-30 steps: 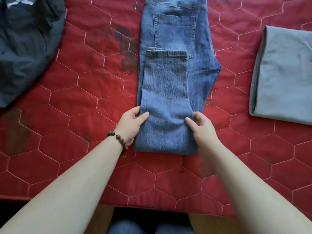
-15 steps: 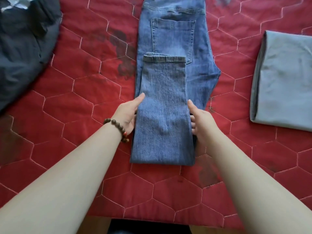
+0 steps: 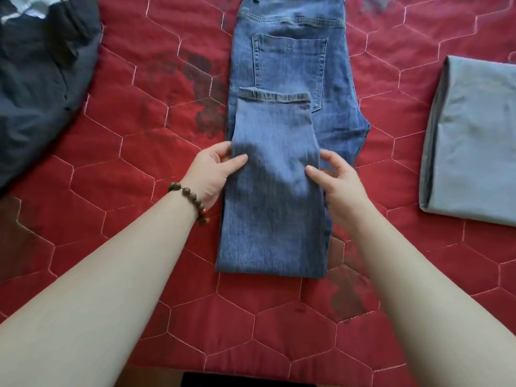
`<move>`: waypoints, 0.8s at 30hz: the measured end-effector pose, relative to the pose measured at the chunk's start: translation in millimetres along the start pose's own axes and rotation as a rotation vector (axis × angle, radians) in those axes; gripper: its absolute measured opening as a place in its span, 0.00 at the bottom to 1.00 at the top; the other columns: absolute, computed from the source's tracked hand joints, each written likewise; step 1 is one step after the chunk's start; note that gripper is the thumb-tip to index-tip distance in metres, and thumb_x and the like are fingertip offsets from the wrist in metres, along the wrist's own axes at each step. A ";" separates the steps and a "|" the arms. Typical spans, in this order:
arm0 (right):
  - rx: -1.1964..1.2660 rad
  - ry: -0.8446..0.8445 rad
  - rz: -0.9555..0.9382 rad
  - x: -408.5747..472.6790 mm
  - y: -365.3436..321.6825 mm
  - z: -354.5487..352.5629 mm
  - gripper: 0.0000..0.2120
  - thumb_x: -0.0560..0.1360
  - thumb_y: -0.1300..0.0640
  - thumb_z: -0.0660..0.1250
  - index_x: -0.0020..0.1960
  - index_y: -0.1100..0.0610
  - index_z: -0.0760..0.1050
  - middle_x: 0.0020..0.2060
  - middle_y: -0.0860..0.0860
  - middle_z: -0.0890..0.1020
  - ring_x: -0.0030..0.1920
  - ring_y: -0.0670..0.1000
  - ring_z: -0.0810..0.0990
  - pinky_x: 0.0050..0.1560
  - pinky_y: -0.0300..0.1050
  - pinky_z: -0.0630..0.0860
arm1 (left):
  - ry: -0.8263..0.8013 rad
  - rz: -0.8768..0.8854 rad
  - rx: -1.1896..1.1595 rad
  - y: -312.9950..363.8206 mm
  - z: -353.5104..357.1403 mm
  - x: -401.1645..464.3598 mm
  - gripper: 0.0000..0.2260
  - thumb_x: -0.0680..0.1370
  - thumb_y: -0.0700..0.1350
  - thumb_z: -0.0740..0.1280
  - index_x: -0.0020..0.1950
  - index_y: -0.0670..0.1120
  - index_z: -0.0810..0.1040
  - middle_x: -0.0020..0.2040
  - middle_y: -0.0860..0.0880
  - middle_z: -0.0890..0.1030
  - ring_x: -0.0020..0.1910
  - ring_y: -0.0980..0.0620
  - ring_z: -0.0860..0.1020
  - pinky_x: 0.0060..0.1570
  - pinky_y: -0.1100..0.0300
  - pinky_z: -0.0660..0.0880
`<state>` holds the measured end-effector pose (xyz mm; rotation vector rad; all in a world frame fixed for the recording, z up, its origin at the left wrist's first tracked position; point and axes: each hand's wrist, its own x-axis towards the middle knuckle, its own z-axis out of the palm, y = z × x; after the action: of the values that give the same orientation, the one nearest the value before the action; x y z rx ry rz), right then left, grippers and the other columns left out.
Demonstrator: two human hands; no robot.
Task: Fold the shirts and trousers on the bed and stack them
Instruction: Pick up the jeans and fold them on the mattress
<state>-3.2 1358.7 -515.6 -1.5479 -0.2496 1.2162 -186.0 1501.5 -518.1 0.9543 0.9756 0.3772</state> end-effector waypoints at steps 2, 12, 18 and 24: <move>0.105 -0.059 0.032 7.9 -12.4 -2.5 0.07 0.73 0.57 0.71 0.51 0.50 0.81 0.46 0.55 0.85 0.44 0.55 0.84 0.42 0.48 0.80 | -0.067 -0.005 -0.125 8.4 0.0 5.9 0.09 0.77 0.32 0.64 0.53 0.42 0.80 0.45 0.48 0.85 0.45 0.51 0.83 0.44 0.59 0.79; -0.006 0.119 -0.063 58.6 -48.1 16.8 0.05 0.75 0.63 0.69 0.44 0.54 0.79 0.38 0.52 0.84 0.35 0.50 0.83 0.33 0.41 0.78 | 0.057 0.050 -0.104 38.2 15.6 55.1 0.11 0.76 0.32 0.65 0.57 0.41 0.78 0.47 0.46 0.84 0.45 0.49 0.83 0.49 0.54 0.80; -0.326 0.195 0.079 70.9 -32.6 10.1 0.08 0.75 0.55 0.71 0.52 0.56 0.78 0.45 0.52 0.81 0.45 0.52 0.80 0.45 0.49 0.76 | 0.155 -0.098 0.357 24.4 6.7 69.4 0.14 0.76 0.37 0.69 0.61 0.40 0.76 0.42 0.48 0.82 0.42 0.52 0.81 0.46 0.57 0.79; -0.896 0.475 -0.309 32.4 -17.8 17.3 0.12 0.76 0.59 0.65 0.58 0.60 0.75 0.53 0.56 0.78 0.52 0.55 0.76 0.53 0.41 0.67 | 0.391 0.470 1.035 8.3 14.1 7.8 0.11 0.74 0.36 0.61 0.54 0.40 0.79 0.51 0.43 0.80 0.51 0.44 0.78 0.55 0.53 0.74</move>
<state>5.4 1398.6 -516.7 -2.3930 -0.7526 0.4504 -169.1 1504.0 -512.4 2.1274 1.3239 0.4621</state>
